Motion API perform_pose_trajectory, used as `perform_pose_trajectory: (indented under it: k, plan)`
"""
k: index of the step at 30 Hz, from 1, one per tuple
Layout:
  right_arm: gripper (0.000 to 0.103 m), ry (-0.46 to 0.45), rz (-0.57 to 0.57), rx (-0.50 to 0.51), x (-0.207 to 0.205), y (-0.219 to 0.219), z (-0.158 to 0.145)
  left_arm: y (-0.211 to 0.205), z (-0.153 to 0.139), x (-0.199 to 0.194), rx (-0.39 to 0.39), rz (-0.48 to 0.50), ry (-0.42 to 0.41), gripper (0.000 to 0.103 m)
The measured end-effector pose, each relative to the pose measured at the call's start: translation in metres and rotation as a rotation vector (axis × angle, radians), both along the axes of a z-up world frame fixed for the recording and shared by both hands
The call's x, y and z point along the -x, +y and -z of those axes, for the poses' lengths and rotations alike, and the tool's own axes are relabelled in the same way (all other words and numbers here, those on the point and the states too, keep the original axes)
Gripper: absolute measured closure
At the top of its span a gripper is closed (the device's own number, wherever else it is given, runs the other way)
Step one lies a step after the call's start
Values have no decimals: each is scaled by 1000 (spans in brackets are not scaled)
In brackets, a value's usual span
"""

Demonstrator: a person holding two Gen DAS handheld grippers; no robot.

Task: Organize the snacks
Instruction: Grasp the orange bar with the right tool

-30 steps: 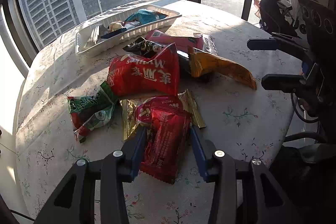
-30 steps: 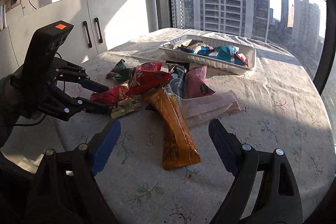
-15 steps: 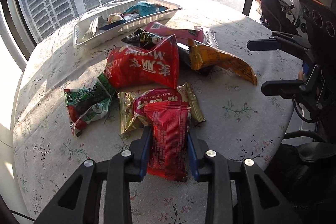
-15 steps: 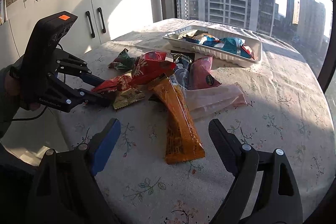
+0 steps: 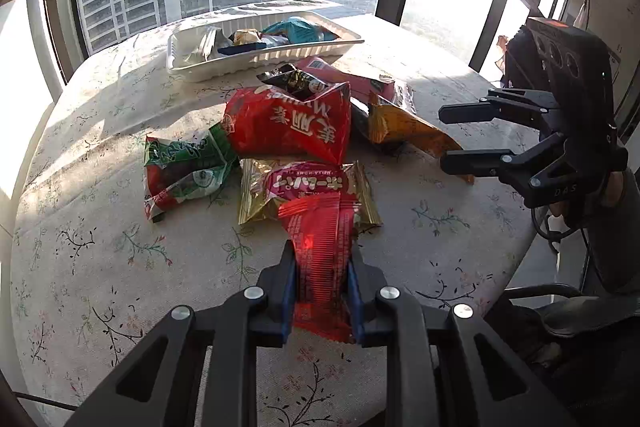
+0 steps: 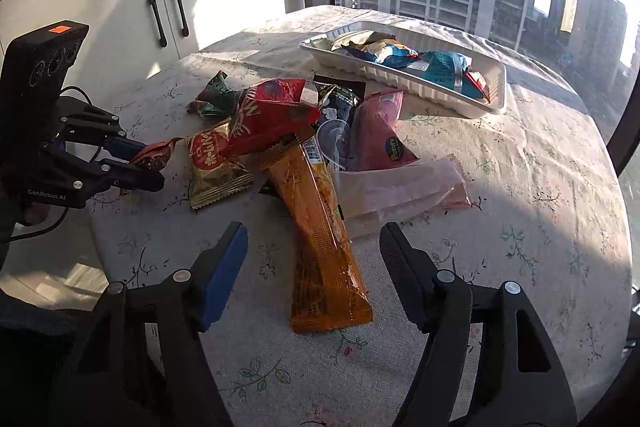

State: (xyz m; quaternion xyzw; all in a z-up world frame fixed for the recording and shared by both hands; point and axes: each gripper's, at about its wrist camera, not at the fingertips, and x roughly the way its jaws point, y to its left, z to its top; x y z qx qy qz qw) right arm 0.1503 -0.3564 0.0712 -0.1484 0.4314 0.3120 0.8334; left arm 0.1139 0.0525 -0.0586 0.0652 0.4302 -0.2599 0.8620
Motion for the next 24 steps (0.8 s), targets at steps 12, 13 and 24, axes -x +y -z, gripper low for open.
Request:
perform_pose_trajectory:
  k: [12, 13, 24]
  plan:
    - [59, 74, 32, 82, -14, 5, 15, 22, 2, 8, 80, -60, -11, 80]
    - [62, 83, 33, 89, -16, 5, 17, 22, 1, 8, 84, -60, -12, 80]
    - [70, 91, 6, 120, -14, 15, 18, 28, 2, 10, 113, -72, -12, 80]
